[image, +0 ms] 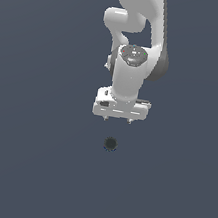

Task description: Pick up the object and move it to a goal position.

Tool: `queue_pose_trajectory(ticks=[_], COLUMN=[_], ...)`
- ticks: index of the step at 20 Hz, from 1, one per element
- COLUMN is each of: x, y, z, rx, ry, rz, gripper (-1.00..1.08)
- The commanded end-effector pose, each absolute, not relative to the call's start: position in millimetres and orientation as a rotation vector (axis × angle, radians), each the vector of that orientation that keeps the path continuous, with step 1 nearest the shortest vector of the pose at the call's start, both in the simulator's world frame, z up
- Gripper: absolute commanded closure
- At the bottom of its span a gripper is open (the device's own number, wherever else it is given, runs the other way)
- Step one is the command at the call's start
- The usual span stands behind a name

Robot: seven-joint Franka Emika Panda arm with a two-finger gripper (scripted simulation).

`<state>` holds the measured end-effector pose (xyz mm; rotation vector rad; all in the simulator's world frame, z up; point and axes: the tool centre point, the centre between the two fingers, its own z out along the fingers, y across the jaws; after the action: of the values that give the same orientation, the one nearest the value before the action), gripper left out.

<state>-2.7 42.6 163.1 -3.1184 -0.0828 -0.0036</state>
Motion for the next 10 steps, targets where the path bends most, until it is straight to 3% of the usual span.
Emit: queue_pose_trajectory(ticks=[1, 10], x=[-3, -15], y=[43, 69], z=[163, 153], rx=[-3.118, -3.092], ry=[-0.083, -0.073], rz=[-0.004, 0.041], gripper=[-0.92, -0.92])
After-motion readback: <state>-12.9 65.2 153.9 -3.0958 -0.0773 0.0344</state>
